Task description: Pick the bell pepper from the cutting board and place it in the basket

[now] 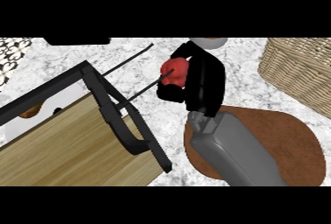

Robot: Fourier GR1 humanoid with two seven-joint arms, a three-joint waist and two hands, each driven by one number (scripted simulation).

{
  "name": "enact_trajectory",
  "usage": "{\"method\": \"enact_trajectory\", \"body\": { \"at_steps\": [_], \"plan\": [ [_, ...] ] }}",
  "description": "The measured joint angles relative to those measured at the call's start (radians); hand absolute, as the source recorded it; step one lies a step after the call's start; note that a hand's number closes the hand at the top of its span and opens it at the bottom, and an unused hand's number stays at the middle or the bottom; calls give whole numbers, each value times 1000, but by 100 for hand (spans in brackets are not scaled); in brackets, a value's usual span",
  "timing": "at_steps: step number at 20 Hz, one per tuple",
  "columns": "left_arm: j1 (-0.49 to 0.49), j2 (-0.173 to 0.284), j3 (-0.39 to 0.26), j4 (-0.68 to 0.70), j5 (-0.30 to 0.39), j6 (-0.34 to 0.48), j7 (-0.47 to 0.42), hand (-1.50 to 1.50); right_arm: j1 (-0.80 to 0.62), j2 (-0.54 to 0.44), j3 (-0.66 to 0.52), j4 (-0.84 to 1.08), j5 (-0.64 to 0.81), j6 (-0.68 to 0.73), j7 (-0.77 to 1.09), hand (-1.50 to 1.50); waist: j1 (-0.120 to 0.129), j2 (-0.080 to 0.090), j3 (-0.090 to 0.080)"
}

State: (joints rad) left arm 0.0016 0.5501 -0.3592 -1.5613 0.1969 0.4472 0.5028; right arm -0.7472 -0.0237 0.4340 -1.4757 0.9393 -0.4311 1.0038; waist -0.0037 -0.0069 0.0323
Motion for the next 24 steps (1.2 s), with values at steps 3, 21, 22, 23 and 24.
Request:
{"method": "enact_trajectory", "body": {
  "at_steps": [3,21,22,23,24],
  "plan": [
    [0,0,1,-1,-2,-2,-5,0,-56,-18,-51,16,32,28,18,150,1,1,-1],
    [-6,-1,-1,-6,-7,-12,-27,0,-284,-238,-356,213,137,152,30,150,8,10,-3],
    [-6,-1,-1,-5,-7,-12,-30,0,-285,-251,-370,222,136,155,26,150,8,10,-3],
    [-6,-1,-2,-5,-5,-15,-31,0,-289,-266,-384,231,135,160,23,150,8,10,-3],
    [-5,-1,-1,-5,-6,-15,-33,0,-285,-282,-399,239,131,162,17,150,7,10,-3]
  ]
}}
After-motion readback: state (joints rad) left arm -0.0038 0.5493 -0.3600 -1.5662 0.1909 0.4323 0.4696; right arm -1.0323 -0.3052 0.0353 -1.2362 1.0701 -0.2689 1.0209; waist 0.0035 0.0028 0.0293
